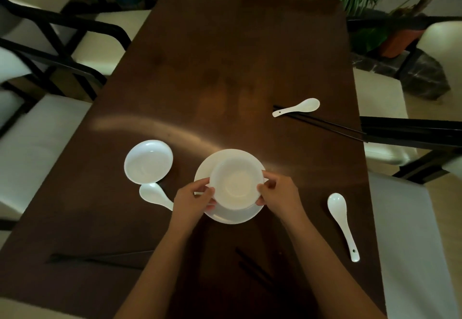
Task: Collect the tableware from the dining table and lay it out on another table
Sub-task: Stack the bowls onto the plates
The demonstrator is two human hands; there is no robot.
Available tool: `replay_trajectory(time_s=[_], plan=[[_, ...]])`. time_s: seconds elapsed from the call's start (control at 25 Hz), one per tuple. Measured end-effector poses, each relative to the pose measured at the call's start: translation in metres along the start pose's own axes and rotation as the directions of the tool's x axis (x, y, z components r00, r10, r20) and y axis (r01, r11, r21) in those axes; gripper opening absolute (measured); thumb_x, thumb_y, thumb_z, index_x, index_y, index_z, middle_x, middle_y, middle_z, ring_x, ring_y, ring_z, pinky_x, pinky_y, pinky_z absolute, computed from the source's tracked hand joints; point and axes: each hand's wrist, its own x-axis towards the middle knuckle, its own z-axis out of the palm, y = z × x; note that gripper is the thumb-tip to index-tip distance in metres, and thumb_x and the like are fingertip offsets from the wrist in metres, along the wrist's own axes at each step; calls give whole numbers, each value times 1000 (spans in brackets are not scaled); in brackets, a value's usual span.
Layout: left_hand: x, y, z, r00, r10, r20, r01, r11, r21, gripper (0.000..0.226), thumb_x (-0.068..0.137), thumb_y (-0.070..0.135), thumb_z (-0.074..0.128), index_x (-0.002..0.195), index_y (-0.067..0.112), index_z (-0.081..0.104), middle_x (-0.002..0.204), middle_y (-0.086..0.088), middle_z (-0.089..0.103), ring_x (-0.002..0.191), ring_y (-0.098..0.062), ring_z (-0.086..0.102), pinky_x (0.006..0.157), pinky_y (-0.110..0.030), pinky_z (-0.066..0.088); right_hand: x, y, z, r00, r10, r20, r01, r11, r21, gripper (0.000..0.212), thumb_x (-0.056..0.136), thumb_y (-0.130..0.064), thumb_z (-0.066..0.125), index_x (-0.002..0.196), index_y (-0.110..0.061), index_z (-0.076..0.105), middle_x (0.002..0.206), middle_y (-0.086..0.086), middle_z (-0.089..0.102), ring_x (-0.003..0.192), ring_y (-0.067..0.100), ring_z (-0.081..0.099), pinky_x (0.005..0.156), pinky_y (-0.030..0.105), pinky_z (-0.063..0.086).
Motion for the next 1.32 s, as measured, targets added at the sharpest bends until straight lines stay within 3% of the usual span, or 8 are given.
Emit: replay_trajectory(time_s=[0.32,0.48,0.6,0.72,0.88,1.08,1.24,1.32], plan=[[4,-5,-3,999,49,-11,-49,998,35,25,85,8,61,109,12,67,80,1,67,69,-12,67,59,-15,55,4,1,2,993,-121,6,118,961,-251,54,86,-24,58,137,-28,42,126,7,55,107,20,57,94,36,50],[0,-1,-9,993,117,10,-117,979,166,27,87,13,58,112,10,65,88,-5,67,71,-12,66,69,-19,54,7,0,6,984,-169,56,177,962,-210,52,90,-14,53,139,-21,40,137,8,50,118,25,52,98,45,48],[5,0,-42,917,392,-67,-334,851,405,30,85,13,59,115,12,63,103,-4,62,90,-16,62,82,-24,46,8,4,10,987,-161,9,159,964,-211,51,89,-11,54,137,-23,42,134,7,53,109,22,54,92,38,49],[30,-6,-103,822,520,-234,-261,707,657,43,83,15,63,125,9,55,125,-15,54,117,-29,49,98,-38,42,9,6,13,989,-149,-19,143,969,-202,52,88,-10,55,136,-24,44,129,10,57,95,14,51,85,36,51],[67,-19,-164,921,375,106,-255,375,891,52,85,19,60,135,17,45,146,-14,35,134,-31,31,109,-47,31,9,7,13,993,-116,-25,109,975,-195,51,88,-11,56,136,-24,43,128,11,56,94,15,51,84,45,55],[85,-28,-176,935,316,160,-303,481,823,31,86,20,58,117,17,60,146,-7,34,130,-24,37,102,-33,38,9,8,13,995,-96,-30,88,975,-202,51,89,-13,58,136,-25,43,126,10,57,92,15,51,81,45,56],[86,-23,-156,933,356,-47,-236,705,669,51,82,6,60,131,13,46,138,-12,44,126,-29,43,101,-36,39,9,11,14,994,-104,-42,93,976,-196,50,89,-14,58,136,-25,44,126,9,57,93,14,51,80,43,55],[87,-19,-154,957,220,-190,-86,838,539,63,81,5,63,138,11,36,131,-13,52,122,-32,48,101,-47,42,10,11,15,994,-102,-45,92,977,-191,50,88,-15,58,135,-25,44,126,9,57,93,13,51,81,43,55]])
